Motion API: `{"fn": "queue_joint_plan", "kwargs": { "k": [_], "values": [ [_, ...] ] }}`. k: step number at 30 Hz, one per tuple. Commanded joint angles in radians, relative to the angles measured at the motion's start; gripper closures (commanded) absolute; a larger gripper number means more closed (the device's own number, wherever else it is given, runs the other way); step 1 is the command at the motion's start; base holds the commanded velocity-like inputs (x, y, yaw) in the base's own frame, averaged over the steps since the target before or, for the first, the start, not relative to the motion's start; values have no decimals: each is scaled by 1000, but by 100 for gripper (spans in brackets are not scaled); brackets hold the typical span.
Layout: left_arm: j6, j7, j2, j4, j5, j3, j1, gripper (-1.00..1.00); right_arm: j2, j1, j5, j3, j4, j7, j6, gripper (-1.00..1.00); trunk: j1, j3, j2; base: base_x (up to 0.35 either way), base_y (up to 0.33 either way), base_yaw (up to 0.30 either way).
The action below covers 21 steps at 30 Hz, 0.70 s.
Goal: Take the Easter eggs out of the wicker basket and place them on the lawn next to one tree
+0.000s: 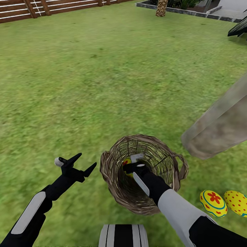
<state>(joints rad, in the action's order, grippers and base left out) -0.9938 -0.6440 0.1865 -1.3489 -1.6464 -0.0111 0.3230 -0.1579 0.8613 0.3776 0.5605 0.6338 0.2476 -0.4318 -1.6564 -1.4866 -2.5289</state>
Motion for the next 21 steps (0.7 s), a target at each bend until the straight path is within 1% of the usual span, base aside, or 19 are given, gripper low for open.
{"fn": "queue_joint_plan", "kwargs": {
  "k": [1, 4, 7, 9, 12, 14, 18, 20, 21],
  "values": [
    [-3, -4, 1, 1, -1, -1, 1, -100, 0, 1, 10, 6, -1, 10, -2, -100, 0, -1, 0, 0, 0, 0],
    [-3, -4, 1, 1, -1, -1, 0, -100, 0, 1, 10, 7, -1, 10, -1, -100, -1, -12, -1, 0, 0, 0],
    [-3, -4, 1, 1, -2, -1, 0, -100, 0, 1, 10, 6, 0, 10, 0, -100, -1, -12, -1, 0, 0, 0],
    [-3, -4, 1, 1, -1, -1, 0, -100, 0, 1, 10, 6, 2, 10, 0, -100, -2, -20, -1, 0, 0, 0],
    [-3, -4, 1, 1, -2, -1, 0, -100, 1, 1, 10, 6, 1, 10, 1, -100, -2, -20, -1, 0, 0, 0],
    [-3, -4, 1, 1, -1, -1, 1, -100, 1, 1, 10, 6, 0, 10, 0, -100, -3, -28, -2, 0, 0, 0],
    [-3, -4, 1, 1, -2, -1, 0, -100, 0, 1, 11, 7, -2, 11, -3, -100, -3, -28, -2, 0, 0, 0],
    [-3, -3, 1, 1, -1, -1, 1, -100, 0, 1, 11, 7, 0, 11, -4, -100, -4, -35, -2, 0, 0, 0],
    [-3, -4, 1, 1, -1, -1, 0, -100, 0, 1, 11, 7, 1, 11, -4, -100, -4, -35, -2, 0, 0, 0]
  ]
}}
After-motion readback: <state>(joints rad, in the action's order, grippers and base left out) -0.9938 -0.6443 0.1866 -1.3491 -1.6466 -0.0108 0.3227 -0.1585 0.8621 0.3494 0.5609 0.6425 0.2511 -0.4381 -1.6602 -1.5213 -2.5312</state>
